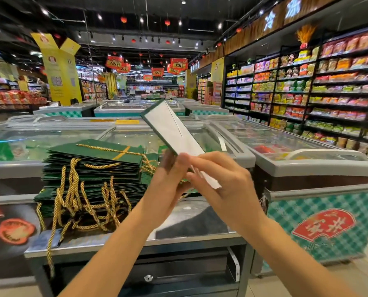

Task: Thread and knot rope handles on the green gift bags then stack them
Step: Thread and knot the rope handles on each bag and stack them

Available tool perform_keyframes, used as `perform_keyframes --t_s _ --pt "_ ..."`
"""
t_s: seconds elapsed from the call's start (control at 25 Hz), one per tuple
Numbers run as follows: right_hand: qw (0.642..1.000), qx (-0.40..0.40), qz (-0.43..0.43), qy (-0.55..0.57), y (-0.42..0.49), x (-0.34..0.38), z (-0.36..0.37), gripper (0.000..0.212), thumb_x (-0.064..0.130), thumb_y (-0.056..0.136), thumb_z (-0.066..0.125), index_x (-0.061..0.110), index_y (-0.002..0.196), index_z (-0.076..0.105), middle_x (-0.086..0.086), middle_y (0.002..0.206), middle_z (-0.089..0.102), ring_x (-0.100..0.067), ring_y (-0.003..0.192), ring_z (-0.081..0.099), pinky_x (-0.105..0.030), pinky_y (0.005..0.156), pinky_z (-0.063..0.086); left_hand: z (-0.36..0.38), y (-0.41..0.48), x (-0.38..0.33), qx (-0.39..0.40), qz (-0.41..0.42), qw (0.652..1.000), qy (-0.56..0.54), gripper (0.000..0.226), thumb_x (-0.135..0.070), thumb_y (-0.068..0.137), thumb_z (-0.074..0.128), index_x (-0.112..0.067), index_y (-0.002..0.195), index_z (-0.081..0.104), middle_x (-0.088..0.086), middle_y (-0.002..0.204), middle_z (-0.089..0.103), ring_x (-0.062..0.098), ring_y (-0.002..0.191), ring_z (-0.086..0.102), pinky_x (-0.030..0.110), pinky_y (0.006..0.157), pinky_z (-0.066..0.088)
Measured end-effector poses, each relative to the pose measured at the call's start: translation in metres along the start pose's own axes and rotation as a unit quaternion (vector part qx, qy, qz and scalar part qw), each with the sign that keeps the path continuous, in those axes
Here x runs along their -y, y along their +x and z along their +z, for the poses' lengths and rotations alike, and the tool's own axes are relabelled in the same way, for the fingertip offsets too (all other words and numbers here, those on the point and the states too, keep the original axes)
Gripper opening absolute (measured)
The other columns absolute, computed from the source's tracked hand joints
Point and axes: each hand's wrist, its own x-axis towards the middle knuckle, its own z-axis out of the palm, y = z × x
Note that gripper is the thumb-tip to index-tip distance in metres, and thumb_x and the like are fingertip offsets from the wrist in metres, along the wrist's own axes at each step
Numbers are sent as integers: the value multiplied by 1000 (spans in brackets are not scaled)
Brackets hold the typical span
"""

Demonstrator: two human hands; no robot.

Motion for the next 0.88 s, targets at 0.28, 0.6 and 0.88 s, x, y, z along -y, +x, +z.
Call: perform_keyframes --t_s 0.28,0.6,0.88 --pt "972 49 222 -54 -10 -48 -16 61 41 91 73 23 145 50 7 139 53 -11 130 45 -41 111 40 -28 4 -10 -145 10 983 113 35 -34 109 33 -15 112 63 4 98 76 21 89 73 32 71 60" --pt "809 48 530 252 -33 -90 -32 31 12 93 72 13 123 66 -11 101 77 -21 91 73 -38 76 56 -56 14 18 -225 -46 953 199 33 -30 107 44 -7 107 67 12 99 76 22 86 72 37 74 59" --pt "786 7 587 195 -57 -100 -21 18 3 92 71 2 110 70 -19 97 75 -21 76 73 -30 65 62 -62 1 49 -150 -45 868 472 41 -11 97 56 -18 137 55 -2 136 53 18 122 58 32 95 50"
